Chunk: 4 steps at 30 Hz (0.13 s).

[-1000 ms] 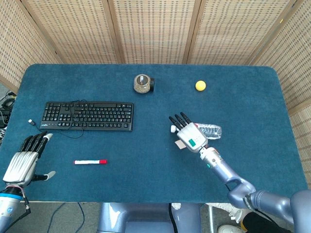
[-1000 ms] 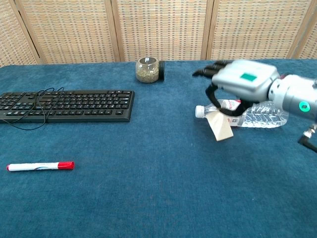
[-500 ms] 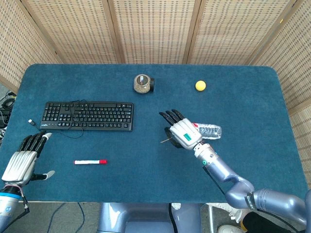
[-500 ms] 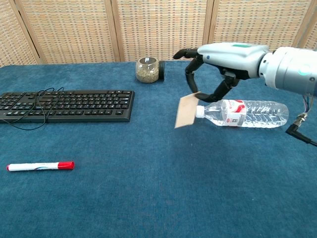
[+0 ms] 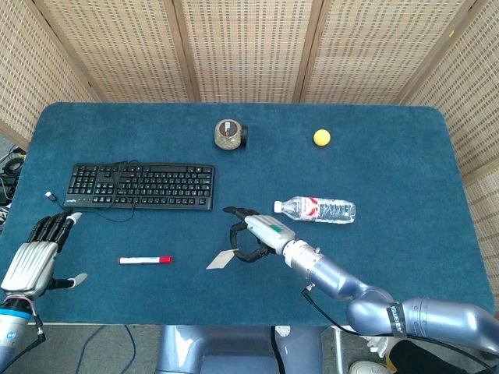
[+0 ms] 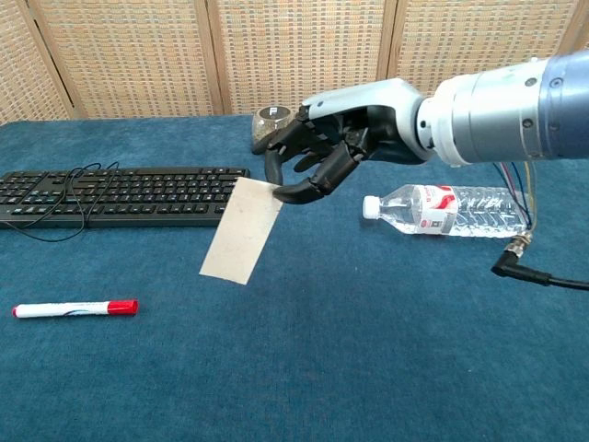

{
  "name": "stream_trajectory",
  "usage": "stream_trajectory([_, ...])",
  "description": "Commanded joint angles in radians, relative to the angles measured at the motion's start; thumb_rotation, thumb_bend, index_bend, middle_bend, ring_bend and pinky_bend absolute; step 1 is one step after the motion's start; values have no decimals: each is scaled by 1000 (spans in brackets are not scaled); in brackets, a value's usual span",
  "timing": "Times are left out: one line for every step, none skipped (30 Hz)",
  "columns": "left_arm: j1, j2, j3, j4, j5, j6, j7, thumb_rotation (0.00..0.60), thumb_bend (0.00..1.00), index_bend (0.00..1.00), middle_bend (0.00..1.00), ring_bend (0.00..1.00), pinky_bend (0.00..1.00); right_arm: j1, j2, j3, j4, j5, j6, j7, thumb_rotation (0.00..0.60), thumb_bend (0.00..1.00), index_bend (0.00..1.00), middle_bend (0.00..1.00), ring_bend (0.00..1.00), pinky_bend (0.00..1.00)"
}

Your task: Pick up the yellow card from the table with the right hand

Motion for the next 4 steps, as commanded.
stream_trajectory([1,1,0,-1,1,2,-1,600,0,0,0,0,0,39,8,12,-25,40,-17,16,600,503,767,16,0,0])
stream_trajectory([1,1,0,-1,1,2,-2,600,0,0,0,0,0,42,8,9,-27,44,-15,15,600,503,763,16,0,0])
stream_trajectory([1,2,0,-1,1,3,-3,600,0,0,0,0,0,46,9,7,-28,48,-13,13,600,504,759,16,0,0])
stream_trajectory([1,2,0,-1,1,3,-3,600,0,0,0,0,0,47,10,5,-29,50,-13,13,600,504,750,16,0,0])
